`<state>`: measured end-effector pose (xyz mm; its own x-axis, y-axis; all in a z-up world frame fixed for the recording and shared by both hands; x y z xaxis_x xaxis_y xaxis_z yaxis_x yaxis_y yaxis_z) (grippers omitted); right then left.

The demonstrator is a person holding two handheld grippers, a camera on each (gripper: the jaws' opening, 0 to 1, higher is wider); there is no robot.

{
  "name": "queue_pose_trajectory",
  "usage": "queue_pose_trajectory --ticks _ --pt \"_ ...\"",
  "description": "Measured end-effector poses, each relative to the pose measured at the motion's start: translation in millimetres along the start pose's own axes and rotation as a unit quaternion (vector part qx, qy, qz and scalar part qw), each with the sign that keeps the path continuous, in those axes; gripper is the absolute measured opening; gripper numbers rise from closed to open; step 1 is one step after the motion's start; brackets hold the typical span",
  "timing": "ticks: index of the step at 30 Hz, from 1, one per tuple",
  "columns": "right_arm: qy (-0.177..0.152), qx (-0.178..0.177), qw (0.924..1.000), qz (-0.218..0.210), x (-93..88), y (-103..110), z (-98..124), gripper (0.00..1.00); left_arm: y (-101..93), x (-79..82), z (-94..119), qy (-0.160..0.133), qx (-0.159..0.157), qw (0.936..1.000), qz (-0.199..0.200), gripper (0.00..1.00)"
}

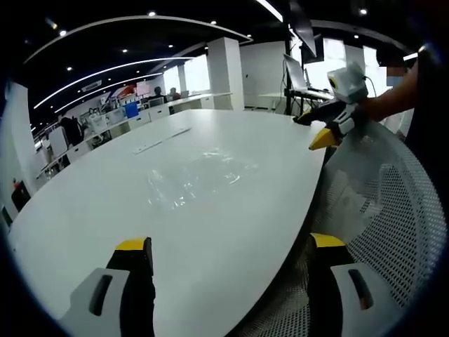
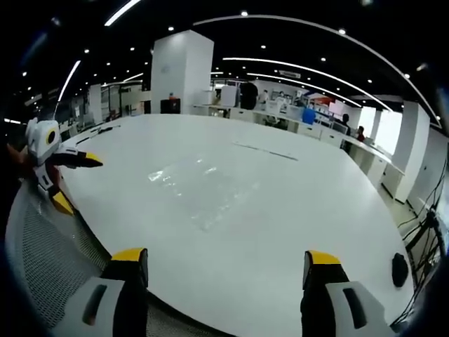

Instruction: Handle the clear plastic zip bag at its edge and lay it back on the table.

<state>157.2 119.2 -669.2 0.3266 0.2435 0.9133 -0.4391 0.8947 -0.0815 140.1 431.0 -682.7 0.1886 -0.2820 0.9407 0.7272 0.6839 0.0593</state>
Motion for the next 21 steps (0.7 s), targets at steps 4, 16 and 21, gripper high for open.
queue_pose_trajectory --ticks 4,16,21 --pt "-0.001 0.0 1.0 0.001 2.6 -4 -1 0.91 0.5 0.0 0 -0.001 0.001 1.0 0.001 0.91" --pt "0.001 0.009 1.0 0.002 15.5 -4 -10 0.88 0.9 2.2 1 -0.009 0.005 0.9999 0.008 0.9" --pt "-0.001 0.009 1.0 -0.003 21.9 -3 -15 0.86 0.4 3.3 1 -0.011 0.004 0.9998 0.014 0.9"
Point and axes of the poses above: the point that each gripper's makers call its tool centre point, and the gripper's own axes: z roughly backward along the fingers, y roughly to its left, x roughly out of its top, the point moved 5 cm from there along z, roughly backward along the fingers, and after that the axes turned 11 degrees about -y, right-handed, at the moved point
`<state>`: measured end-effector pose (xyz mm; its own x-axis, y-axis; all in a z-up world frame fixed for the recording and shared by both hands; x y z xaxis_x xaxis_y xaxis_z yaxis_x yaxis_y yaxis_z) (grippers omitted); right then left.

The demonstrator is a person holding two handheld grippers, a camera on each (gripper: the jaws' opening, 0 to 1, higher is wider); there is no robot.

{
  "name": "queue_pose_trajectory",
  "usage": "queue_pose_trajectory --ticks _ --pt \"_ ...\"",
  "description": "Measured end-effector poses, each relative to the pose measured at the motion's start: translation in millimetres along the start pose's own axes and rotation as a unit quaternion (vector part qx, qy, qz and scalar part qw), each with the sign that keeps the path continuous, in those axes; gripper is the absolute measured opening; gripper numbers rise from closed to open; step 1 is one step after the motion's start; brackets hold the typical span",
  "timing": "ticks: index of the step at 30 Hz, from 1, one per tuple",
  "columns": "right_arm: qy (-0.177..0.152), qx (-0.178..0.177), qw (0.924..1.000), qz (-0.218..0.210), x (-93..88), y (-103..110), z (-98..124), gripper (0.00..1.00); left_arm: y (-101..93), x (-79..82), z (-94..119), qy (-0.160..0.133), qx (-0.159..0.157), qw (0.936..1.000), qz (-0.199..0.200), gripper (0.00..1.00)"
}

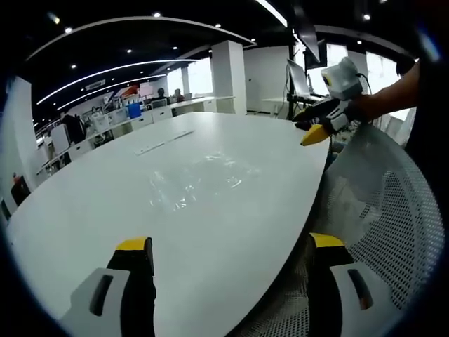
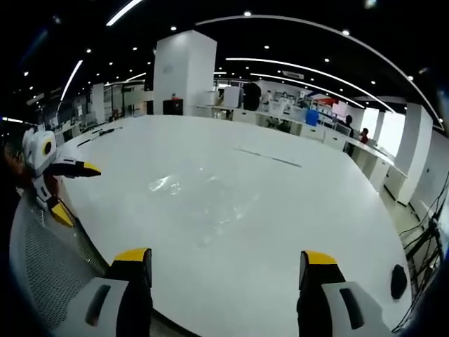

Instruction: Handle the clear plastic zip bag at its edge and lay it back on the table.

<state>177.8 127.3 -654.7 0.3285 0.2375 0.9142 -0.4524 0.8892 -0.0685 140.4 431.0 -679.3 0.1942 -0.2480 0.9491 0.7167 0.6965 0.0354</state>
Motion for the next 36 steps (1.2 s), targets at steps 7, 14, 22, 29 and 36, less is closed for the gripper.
queue_pose_trajectory --ticks 7,14,22,29,36 --pt "0.004 0.003 1.0 -0.007 1.4 1 -8 0.83 1.9 -0.4 1 -0.005 0.004 0.9999 0.009 0.9" --pt "0.009 0.006 0.9998 -0.014 1.4 1 -18 0.77 1.2 -1.4 0 -0.001 0.001 1.0 0.006 0.89" --pt "0.015 0.014 0.9992 -0.035 -1.2 2 -33 0.7 0.1 -2.0 0 0.003 -0.001 1.0 0.005 0.88" --pt "0.025 0.021 0.9988 -0.038 -4.8 7 -42 0.64 -0.2 -2.3 0 0.004 -0.001 1.0 0.005 0.88" --pt "0.034 0.027 0.9982 -0.042 -9.8 10 -48 0.6 -1.0 -2.7 0 0.004 -0.003 1.0 0.007 0.88"
Point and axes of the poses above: the point that each gripper's makers call its tool centre point, and the gripper's own axes: z roughly backward along the fingers, y roughly to its left, x roughly out of its top, the point moved 5 cm from there along z, roughly backward along the fingers, and after that the axes turned 11 degrees about -y, right-handed, at the moved point
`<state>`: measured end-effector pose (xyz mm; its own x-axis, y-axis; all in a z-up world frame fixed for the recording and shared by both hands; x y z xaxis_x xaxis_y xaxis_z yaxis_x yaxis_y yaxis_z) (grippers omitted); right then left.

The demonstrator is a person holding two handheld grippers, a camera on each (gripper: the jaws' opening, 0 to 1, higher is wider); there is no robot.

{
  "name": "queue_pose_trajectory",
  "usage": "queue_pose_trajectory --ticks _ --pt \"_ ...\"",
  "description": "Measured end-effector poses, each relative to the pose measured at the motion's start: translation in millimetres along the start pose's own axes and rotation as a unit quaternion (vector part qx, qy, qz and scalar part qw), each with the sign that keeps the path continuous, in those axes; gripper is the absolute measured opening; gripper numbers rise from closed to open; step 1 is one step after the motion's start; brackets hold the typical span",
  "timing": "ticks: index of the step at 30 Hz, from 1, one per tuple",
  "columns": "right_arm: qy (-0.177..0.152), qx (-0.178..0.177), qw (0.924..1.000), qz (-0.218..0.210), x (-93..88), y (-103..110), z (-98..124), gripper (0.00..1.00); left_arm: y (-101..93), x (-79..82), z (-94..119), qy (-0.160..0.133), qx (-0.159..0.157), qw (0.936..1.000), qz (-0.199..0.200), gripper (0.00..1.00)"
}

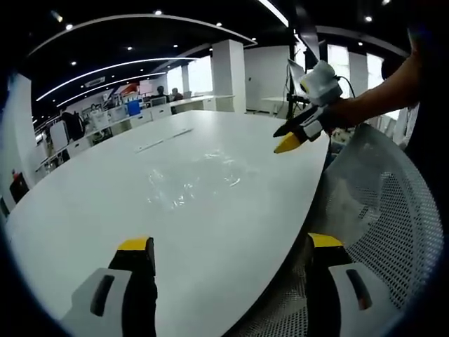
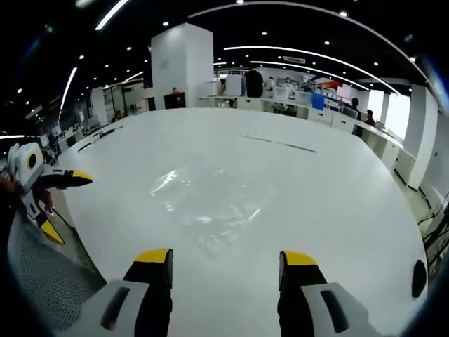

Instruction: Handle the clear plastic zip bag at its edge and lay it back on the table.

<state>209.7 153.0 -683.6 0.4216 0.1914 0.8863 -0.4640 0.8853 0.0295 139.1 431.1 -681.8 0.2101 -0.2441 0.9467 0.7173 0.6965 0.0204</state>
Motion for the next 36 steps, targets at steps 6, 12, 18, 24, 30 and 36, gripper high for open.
queue_pose_trajectory --ticks 6,12,18,24,30,36 --pt "0.002 0.001 0.9999 -0.01 -1.1 2 -7 0.56 -0.5 0.4 0 0.001 -0.001 1.0 0.0 0.88" --pt "0.013 0.007 0.9998 -0.01 -6.8 4 -16 0.52 -0.2 0.0 0 0.002 -0.002 1.0 0.0 0.88" --pt "0.021 0.01 0.9996 -0.015 -9.7 7 -24 0.47 -0.1 0.1 0 0.003 -0.003 1.0 0.0 0.87" --pt "0.024 0.008 0.9995 -0.017 -10.7 3 -31 0.4 -0.2 -0.2 0 0.004 -0.004 1.0 0.001 0.87" --pt "0.026 -0.007 0.9994 -0.021 -13.7 -2 -42 0.38 -0.7 -0.2 0 0.005 -0.006 1.0 0.001 0.86" --pt "0.033 -0.009 0.9991 -0.027 -17.5 -1 -52 0.33 -0.3 -0.1 0 0.005 -0.005 1.0 0.002 0.86"
Point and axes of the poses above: the point that each gripper's makers call its tool centre point, and the gripper's own axes: z roughly backward along the fingers, y roughly to its left, x roughly out of its top, the point moved 5 cm from there along z, roughly backward along the fingers, and after that the axes turned 11 degrees about -y, right-handed, at the moved point
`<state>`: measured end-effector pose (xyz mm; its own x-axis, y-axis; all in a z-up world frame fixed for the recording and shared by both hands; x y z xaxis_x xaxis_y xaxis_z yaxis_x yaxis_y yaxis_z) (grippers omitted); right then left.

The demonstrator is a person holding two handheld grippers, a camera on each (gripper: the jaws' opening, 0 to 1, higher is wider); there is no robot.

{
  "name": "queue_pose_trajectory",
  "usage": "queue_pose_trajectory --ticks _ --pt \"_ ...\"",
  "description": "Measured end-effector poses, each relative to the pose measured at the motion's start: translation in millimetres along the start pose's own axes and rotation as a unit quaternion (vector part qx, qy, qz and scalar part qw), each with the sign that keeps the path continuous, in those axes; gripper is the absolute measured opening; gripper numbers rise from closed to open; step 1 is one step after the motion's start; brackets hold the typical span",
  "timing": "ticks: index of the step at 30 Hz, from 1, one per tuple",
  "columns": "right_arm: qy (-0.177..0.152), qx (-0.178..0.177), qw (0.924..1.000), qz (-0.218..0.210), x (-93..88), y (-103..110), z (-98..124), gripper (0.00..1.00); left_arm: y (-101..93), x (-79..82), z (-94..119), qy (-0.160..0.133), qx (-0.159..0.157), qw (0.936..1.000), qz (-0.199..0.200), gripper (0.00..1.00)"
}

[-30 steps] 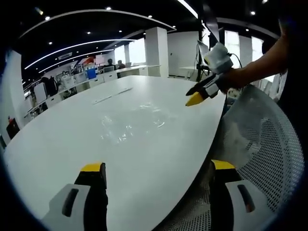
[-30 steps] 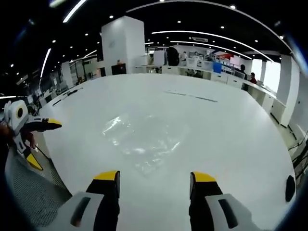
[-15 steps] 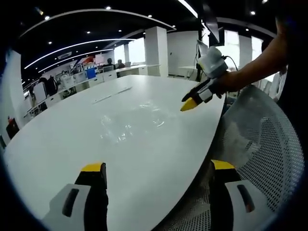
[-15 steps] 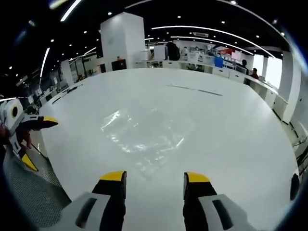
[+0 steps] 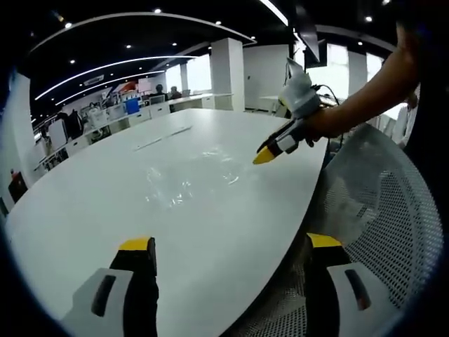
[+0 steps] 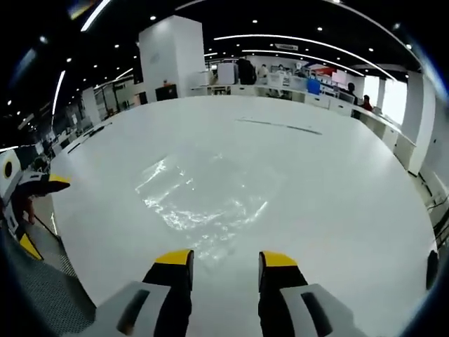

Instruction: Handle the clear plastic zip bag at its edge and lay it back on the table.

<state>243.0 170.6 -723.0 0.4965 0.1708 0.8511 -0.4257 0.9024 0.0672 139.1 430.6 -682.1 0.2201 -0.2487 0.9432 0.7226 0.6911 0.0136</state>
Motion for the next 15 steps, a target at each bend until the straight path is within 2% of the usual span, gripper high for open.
queue_pose_trajectory --ticks 9,13,15 --pt "0.014 -0.005 0.9996 -0.023 -6.3 4 -11 0.27 0.3 -1.8 1 0.001 -0.001 1.0 0.001 0.86" --pt "0.012 -0.012 0.9995 -0.025 -7.8 5 -13 0.21 0.4 -2.5 1 0.002 -0.001 1.0 0.001 0.85" --pt "0.011 -0.014 0.9994 -0.03 -7.9 6 -16 0.22 0.1 -2.5 1 0.002 -0.002 1.0 0.002 0.85"
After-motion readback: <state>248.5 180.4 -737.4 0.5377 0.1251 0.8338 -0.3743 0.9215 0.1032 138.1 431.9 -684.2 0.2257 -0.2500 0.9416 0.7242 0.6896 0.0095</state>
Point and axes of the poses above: the point that each gripper's makers call its tool centre point, and the gripper's own axes: z roughly backward along the fingers, y roughly to its left, x roughly out of its top, the point moved 5 cm from there along z, roughly backward along the fingers, and after that the axes turned 11 degrees about -y, right-handed, at the moved point
